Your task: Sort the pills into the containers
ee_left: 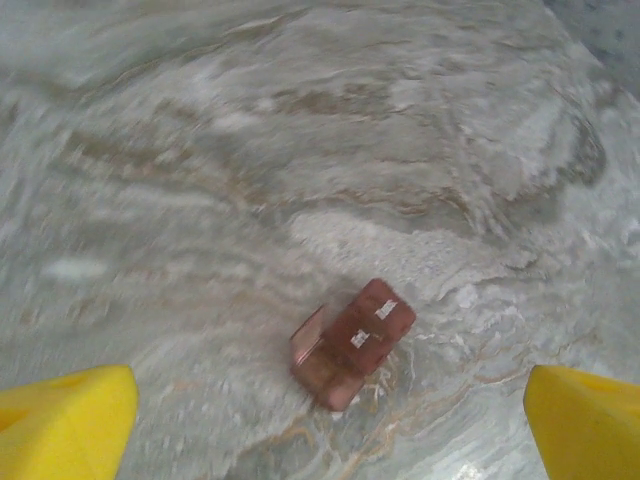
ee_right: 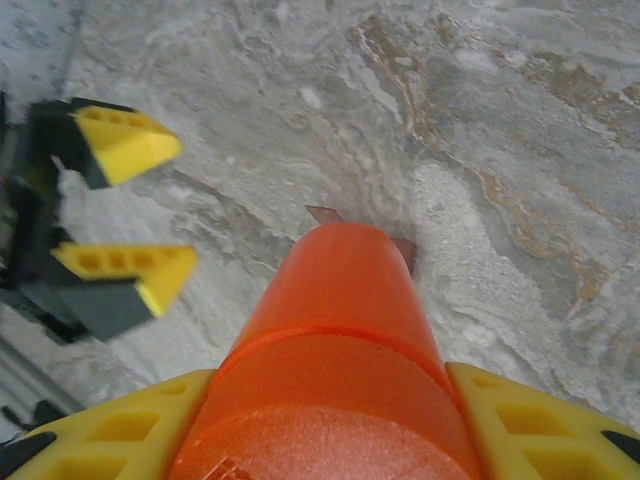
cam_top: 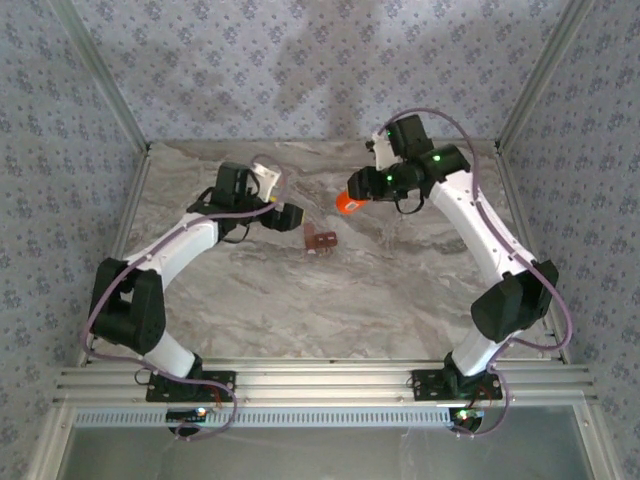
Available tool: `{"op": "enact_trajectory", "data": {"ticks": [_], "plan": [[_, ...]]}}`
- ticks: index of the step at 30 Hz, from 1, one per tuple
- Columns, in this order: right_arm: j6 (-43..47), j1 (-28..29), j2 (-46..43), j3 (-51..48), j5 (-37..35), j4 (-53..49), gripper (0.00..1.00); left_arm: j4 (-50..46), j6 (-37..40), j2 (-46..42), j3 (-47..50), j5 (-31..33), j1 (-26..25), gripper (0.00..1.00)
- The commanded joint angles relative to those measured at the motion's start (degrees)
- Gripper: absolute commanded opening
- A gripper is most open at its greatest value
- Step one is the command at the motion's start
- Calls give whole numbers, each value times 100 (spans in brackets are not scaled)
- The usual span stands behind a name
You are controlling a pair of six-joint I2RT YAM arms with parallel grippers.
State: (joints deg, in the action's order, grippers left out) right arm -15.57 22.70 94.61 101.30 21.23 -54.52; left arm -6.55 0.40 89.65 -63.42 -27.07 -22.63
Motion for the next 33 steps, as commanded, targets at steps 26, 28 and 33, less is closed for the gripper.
{"op": "enact_trajectory", "data": {"ticks": [26,28,33], "plan": [[597,25,667,694,1729,-837,36,1217,2042,279,-189,-618,-1252,76],[606,63,681,691,1761,-847,36,1230,2051,282,-197,-592,-1290,76],[602,102,665,638,1753,-842,35,1298,1995,283,-223,-559,-1324,72]]}}
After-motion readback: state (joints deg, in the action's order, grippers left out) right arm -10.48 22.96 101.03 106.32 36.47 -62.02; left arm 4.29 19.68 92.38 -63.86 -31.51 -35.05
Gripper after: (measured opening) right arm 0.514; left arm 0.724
